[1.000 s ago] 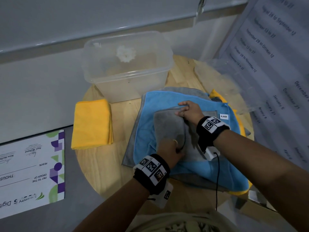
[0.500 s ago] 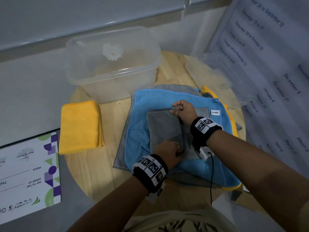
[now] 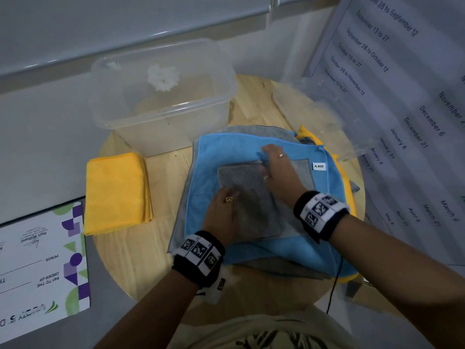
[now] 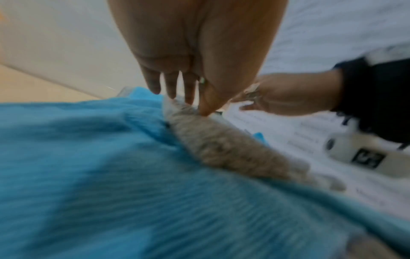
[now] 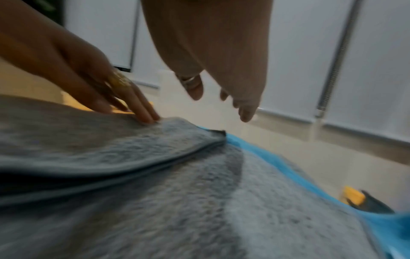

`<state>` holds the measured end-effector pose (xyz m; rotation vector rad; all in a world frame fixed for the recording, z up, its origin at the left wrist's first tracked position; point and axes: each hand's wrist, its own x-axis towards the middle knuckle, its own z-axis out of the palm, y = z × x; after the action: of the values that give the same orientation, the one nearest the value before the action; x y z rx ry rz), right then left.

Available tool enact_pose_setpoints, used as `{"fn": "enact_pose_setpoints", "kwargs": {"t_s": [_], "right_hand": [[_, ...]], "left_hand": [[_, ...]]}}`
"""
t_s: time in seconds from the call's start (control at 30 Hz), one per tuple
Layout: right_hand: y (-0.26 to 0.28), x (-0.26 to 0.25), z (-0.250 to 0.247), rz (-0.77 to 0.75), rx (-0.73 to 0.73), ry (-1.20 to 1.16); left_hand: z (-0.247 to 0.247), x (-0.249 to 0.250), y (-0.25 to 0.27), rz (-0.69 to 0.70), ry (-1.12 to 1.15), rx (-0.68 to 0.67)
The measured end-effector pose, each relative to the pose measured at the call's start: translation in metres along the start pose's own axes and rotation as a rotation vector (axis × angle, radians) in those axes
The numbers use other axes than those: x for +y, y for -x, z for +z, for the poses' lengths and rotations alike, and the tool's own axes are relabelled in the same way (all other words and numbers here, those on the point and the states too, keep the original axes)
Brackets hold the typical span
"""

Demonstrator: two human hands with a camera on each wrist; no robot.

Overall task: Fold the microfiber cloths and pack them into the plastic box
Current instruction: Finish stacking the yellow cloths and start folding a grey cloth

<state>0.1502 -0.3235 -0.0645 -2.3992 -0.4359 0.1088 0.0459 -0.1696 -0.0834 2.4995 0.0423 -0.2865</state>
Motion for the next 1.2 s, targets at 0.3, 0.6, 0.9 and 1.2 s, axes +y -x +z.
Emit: {"fn": "enact_pose_setpoints", "kwargs": {"t_s": [0.3, 0.6, 0.9, 1.2], "right_hand": [[0.051, 0.025, 0.028, 0.09, -0.601, 0.429], [0.068, 0.028, 0.005, 0.248, -0.459, 0.326], [0.096, 0.073, -0.042, 1.021, -0.205, -0.1], [0.103, 0.077, -0.045, 0.947, -0.232, -0.03]], "left_hand": [[0.007, -0.031, 0.008, 0.044, -0.398, -0.45], [-0.025, -0.013, -0.021, 0.041, -0.358, -0.445], [-0.012, -0.01, -0.043, 0.074, -0.491, -0.497], [0.01, 0.007, -0.043, 0.218, -0.571, -0.543]]}}
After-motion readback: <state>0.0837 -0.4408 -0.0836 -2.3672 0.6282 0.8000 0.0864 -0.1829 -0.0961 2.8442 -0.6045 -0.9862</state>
